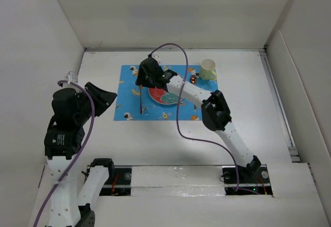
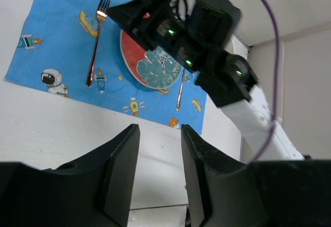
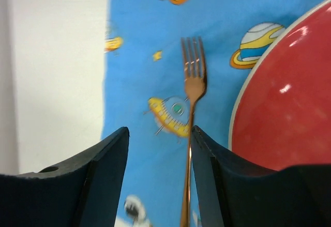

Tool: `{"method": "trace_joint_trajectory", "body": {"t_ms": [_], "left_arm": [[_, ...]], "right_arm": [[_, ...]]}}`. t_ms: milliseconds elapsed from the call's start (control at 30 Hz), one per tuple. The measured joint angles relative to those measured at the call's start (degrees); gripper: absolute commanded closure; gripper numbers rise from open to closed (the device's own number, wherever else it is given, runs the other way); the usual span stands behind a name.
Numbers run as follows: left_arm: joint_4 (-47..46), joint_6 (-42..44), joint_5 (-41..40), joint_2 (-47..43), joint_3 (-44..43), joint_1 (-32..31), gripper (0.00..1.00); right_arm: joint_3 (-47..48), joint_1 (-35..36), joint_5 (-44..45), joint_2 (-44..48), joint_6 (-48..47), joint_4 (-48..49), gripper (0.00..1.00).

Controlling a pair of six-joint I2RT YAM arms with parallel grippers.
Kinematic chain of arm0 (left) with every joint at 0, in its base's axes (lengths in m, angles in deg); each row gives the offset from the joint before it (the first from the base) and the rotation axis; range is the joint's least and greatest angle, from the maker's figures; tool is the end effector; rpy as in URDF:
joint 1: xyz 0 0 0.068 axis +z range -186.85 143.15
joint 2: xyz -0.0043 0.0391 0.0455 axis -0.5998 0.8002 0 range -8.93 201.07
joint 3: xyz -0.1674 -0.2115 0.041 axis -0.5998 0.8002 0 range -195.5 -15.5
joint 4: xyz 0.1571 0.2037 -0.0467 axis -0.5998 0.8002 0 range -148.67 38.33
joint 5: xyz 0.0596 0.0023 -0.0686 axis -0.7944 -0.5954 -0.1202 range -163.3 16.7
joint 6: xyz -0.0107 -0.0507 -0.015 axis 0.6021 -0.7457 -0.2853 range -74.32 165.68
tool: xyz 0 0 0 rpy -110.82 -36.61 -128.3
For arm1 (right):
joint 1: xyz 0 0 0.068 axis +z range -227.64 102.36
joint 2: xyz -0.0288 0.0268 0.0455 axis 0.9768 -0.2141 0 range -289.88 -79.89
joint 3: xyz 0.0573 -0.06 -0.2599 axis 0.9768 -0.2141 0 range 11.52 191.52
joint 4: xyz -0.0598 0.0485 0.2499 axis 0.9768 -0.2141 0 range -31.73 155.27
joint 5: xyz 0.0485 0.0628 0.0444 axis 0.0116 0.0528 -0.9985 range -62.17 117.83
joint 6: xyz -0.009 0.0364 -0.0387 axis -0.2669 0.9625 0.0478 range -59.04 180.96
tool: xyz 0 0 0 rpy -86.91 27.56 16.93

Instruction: Set the dinner table for one person

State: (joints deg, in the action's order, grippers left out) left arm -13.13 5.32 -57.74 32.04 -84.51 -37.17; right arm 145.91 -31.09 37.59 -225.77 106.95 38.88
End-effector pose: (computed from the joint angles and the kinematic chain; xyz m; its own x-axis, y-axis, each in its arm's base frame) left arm 0.1120 -0.0103 0.4222 -0.3981 -0.6217 -0.6745 0.0043 0.7340 -0.6791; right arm 0.4011 0.4145 0.2046 -0.7417 0.2477 -0.6233 -0.1294 0.8590 0.4954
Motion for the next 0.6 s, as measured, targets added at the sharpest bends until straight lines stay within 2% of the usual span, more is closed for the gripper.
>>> {"method": "trace_joint_trajectory", "body": {"t_ms": [167,200,233,267,300,433,500,600], "left_arm": [[-4.31,-0.63,0.24,1.33,0.46,-0.35,0.50],[-5.53,-0.79,0.37,1.75,0.66,-0.39,0.44],[-6.73,-0.92,0.44,2.23,0.68,-0.61,0.36],[-8.20,-1.09,0.48,2.97,0.68,-0.96,0.23],[-9.79,-1.09,0.68,3.76,0.63,-1.29,0.01],[-14.45,-1.36,1.64,8.52,-2.19,-1.86,0.01],[-15.74,-1.25,1.60,12.24,-6.29,-1.88,0.01],[-17.16,-0.96,0.79,16.26,-12.26,-1.88,0.01]], "right_arm": [[-15.91,-0.48,-3.41,20.46,-6.19,2.03,0.45],[-18.67,-0.61,-3.82,25.42,-7.52,2.43,0.44],[-20.76,-0.85,-3.96,30.51,-8.98,2.49,0.00],[-22.75,-1.14,-4.11,35.47,-10.03,2.75,0.00],[-24.79,-1.40,-4.26,40.48,-12.07,2.99,0.00],[-31.34,-4.63,-3.45,60.17,-15.12,1.44,0.00],[-39.36,-8.22,-0.48,71.65,-16.00,5.01,0.00],[-51.80,-15.47,5.01,90.01,-16.20,3.41,0.00]]}}
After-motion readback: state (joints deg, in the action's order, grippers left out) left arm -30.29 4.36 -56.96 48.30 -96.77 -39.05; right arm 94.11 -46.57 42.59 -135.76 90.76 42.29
